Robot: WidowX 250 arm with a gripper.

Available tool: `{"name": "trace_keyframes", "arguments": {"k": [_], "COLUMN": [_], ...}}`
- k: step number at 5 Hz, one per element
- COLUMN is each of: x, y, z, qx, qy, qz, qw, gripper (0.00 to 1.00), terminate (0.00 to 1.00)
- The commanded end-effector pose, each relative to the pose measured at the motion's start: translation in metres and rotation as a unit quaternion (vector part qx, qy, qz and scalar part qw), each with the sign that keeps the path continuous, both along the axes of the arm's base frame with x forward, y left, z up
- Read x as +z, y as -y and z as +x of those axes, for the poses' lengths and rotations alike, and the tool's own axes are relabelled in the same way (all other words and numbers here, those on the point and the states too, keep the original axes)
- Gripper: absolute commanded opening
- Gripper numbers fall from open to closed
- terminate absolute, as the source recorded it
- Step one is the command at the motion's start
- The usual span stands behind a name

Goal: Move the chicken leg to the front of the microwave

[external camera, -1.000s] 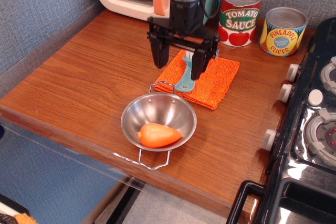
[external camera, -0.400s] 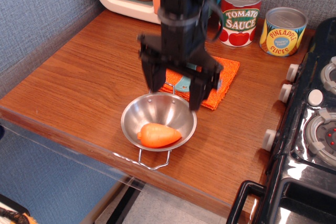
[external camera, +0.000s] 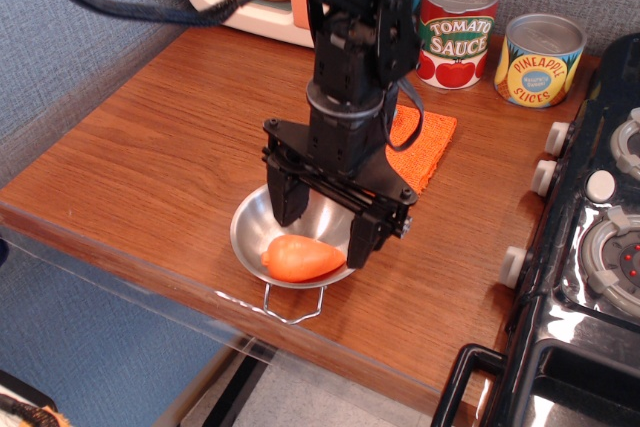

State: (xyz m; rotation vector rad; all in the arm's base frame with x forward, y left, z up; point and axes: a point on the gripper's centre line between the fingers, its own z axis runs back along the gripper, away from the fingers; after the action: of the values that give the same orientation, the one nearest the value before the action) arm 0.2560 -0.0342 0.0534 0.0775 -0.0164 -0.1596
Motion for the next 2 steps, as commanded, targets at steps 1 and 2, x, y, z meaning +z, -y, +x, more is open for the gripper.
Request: {"name": "trace_keyframes", "arguments": {"k": [1,2], "x": [-0.013,-0.019], "y": [-0.016,-0.027], "z": [0.002,0.0], "qx": [-0.009,0.0], "qy": [-0.013,-0.023], "qz": [0.036,0.042], "qw": [0.9992,0.9989], "gripper": [1.0,1.0], "terminate": [0.0,0.0]}}
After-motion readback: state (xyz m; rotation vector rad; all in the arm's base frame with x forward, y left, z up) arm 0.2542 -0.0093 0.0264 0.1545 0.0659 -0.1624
